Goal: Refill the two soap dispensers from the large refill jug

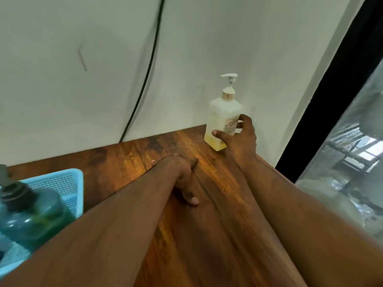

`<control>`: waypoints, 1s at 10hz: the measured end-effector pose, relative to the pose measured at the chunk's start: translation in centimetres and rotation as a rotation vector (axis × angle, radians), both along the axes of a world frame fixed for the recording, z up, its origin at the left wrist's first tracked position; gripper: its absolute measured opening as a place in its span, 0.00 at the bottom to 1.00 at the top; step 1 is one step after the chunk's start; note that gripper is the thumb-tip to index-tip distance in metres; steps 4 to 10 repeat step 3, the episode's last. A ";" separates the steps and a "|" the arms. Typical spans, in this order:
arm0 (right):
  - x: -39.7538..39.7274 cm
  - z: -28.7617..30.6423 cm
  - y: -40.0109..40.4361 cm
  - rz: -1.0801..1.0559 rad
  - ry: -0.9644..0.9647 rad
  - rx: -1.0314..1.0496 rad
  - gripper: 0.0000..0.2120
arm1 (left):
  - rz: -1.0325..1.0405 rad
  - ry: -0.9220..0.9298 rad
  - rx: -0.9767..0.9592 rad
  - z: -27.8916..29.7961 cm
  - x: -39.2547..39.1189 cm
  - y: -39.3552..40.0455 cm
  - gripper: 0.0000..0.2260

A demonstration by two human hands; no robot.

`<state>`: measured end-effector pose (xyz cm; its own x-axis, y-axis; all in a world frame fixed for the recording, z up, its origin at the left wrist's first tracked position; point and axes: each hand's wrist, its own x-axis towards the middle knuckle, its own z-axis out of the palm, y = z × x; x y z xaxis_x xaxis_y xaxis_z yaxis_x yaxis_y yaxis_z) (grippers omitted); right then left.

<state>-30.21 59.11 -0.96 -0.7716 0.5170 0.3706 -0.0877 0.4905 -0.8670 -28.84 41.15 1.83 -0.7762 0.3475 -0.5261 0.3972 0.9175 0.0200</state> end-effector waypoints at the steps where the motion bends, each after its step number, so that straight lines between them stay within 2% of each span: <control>1: -1.4 -1.3 0.6 -0.013 -0.016 -0.006 0.40 | -0.003 -0.014 -0.022 -0.5 -0.3 -0.1 0.60; 3: -0.9 -1.5 -0.2 -0.015 -0.100 -0.066 0.44 | 0.036 0.035 0.076 -0.7 0.5 -0.6 0.57; 10: -0.9 -1.5 -0.2 -0.015 -0.100 -0.066 0.44 | 0.036 0.035 0.076 -0.7 0.5 -0.6 0.57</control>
